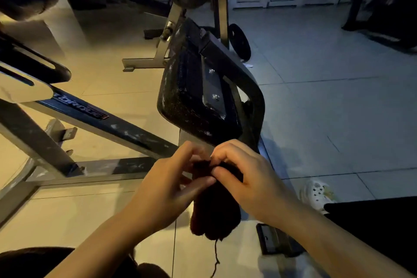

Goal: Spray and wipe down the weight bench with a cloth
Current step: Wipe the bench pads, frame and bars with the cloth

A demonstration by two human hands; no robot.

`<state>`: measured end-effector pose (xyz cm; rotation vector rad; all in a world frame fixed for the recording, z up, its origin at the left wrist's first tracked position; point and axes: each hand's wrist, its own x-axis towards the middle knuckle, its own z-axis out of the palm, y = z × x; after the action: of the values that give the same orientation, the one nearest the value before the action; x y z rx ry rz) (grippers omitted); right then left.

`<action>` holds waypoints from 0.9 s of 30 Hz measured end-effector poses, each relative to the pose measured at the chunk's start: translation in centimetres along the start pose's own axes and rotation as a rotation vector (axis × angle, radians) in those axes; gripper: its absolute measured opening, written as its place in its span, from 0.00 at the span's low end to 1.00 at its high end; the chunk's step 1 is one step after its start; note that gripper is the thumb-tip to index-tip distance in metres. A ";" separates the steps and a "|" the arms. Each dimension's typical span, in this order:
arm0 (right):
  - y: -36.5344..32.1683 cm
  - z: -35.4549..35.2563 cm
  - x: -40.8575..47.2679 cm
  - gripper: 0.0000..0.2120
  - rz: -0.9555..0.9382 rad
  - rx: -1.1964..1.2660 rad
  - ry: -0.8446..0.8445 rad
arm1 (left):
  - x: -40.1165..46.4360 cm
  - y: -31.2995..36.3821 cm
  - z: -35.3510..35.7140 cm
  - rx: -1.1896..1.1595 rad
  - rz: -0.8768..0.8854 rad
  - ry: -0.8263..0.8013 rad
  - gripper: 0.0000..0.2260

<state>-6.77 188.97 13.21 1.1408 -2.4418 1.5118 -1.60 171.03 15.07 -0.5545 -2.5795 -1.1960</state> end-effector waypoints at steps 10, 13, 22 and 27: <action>1.7 -0.6 -1.3 0.05 0.043 0.055 -0.011 | 0.9 -0.7 0.0 0.163 0.089 0.051 0.06; 3.0 -0.8 -2.2 0.08 0.071 0.055 -0.053 | 1.1 0.1 -0.9 0.015 0.046 0.091 0.07; 3.1 -2.4 -1.4 0.04 -0.025 0.040 0.084 | 1.5 -0.4 -3.1 0.205 0.033 -0.031 0.10; 2.3 -3.1 0.1 0.11 -0.122 -0.194 0.148 | 1.2 -1.2 -3.0 0.363 0.023 -0.074 0.10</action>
<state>-9.21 191.95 13.11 1.0778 -2.3153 1.2463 -2.98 168.27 16.63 -0.5530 -2.7511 -0.6842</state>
